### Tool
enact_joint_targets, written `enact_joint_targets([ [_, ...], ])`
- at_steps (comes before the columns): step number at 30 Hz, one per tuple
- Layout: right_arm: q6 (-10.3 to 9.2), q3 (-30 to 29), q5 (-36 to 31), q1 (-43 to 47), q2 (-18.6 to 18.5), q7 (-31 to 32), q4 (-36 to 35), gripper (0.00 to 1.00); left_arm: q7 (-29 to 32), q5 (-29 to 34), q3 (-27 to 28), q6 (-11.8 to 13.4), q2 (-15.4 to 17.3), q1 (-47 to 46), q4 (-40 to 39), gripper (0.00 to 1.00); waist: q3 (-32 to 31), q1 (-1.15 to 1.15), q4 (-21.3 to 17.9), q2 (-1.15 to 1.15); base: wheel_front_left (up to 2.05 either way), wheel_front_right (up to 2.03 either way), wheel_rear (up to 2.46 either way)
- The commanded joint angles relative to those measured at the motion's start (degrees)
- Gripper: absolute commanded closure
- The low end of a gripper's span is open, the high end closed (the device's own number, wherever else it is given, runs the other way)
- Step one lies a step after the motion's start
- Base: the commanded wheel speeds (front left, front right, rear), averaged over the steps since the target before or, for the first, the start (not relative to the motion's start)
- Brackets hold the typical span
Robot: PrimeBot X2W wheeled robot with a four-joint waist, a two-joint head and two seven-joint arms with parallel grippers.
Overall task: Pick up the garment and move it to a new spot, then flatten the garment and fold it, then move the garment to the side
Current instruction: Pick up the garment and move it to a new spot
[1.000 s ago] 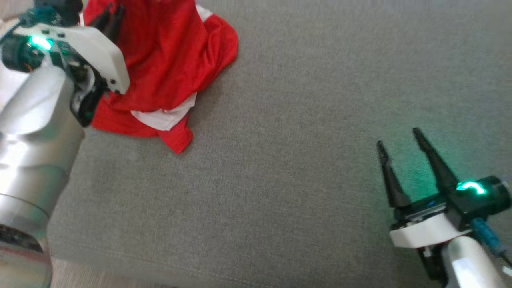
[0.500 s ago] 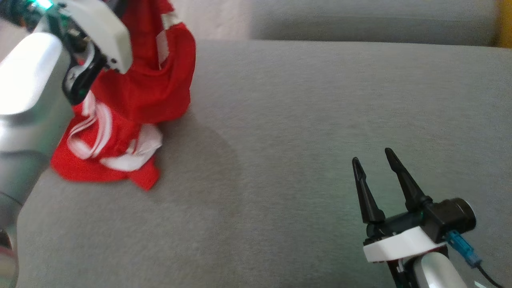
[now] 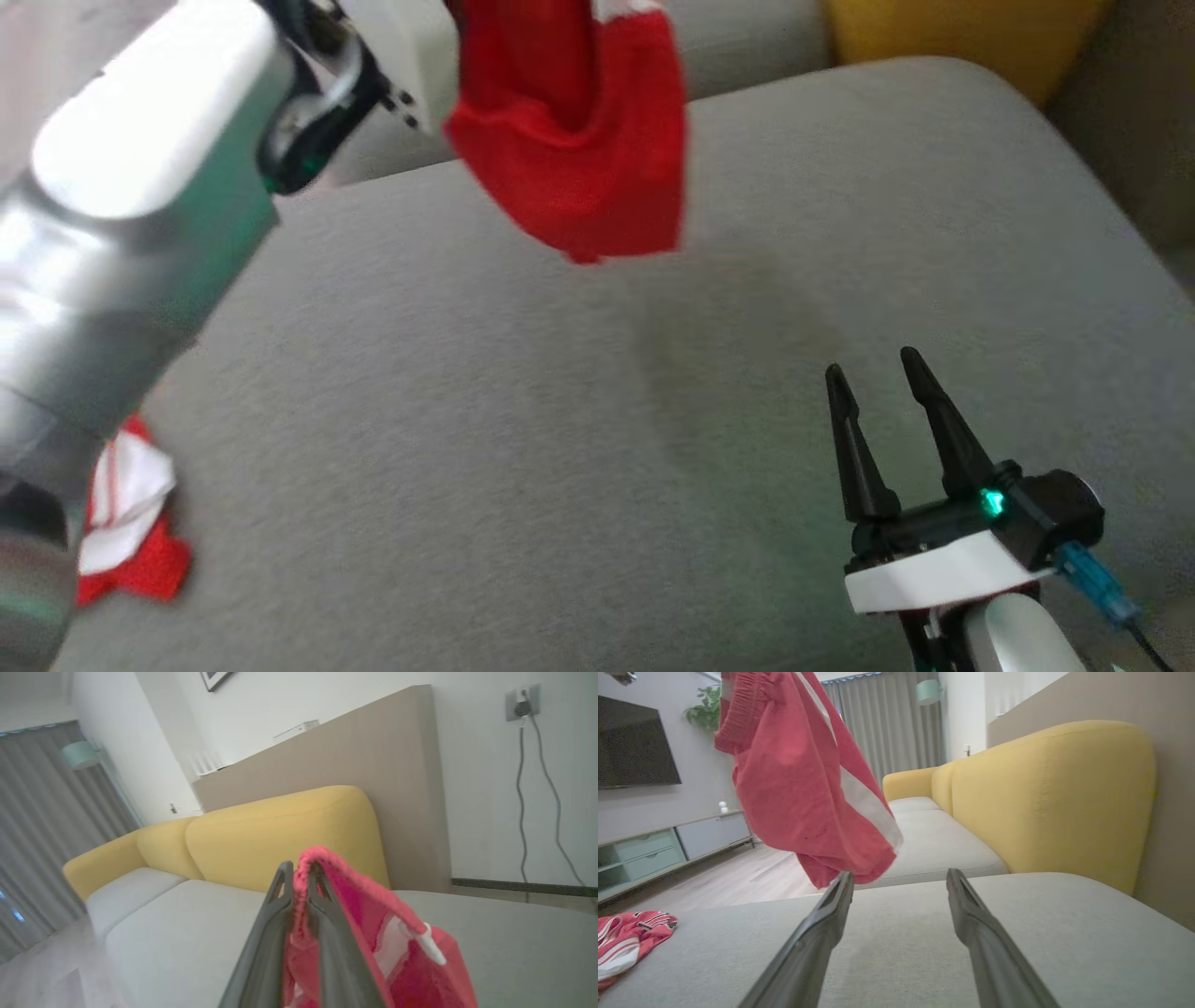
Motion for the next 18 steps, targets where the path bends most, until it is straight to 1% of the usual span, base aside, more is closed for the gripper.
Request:
enact_joint_targets([
  [1,0.44,1.5,0.6,-2.2,0.2,-0.6,-2.4,0.00,-0.3,-0.8,1.7,0.1,1.0,-2.1,-0.8,1.00,0.5,0.01,-5.1,0.00,0.00,0.00,0.00],
  [4,0.44,1.4,1.4,-2.4,0.2,-0.6,-3.0,0.00,-1.5,-1.5,0.3,0.1,0.3,1.5,-0.8,1.00,2.4,0.01,-6.4,0.00,0.00,0.00,0.00],
  [8,0.44,1.0,2.1,-2.9,0.2,-0.6,-3.8,0.00,-4.5,-1.0,-2.4,0.6,0.2,9.1,1.3,1.00,4.8,0.01,-6.8,0.00,0.00,0.00,0.00],
  [12,0.44,0.8,2.7,-3.2,0.2,-0.6,-3.9,0.00,-8.0,-2.2,-4.1,1.0,-0.3,18.1,4.7,1.00,6.2,0.01,-6.3,0.00,0.00,0.00,0.00],
  [15,0.44,1.1,2.9,-3.2,0.2,-0.6,-3.5,0.00,-12.3,-2.8,-4.7,0.8,-1.1,22.9,6.9,1.00,6.4,0.01,-5.3,0.00,0.00,0.00,0.00],
  [16,0.44,1.3,2.7,-3.2,0.2,-0.6,-3.4,0.00,-13.9,-3.3,-4.5,0.8,-1.6,24.2,7.8,0.26,6.3,0.01,-5.0,0.00,0.00,0.00,0.00],
  [17,0.44,1.1,2.8,-3.1,0.2,-0.6,-3.2,0.00,-15.6,-3.5,-4.2,0.8,-2.1,25.1,8.6,0.00,6.1,0.01,-4.6,0.00,0.00,0.00,0.00],
  [18,0.44,1.3,2.4,-3.2,0.2,-0.6,-3.1,0.00,-17.2,-3.7,-3.8,1.1,-2.6,25.9,9.5,0.00,6.0,0.01,-4.0,0.00,0.00,0.00,0.00],
])
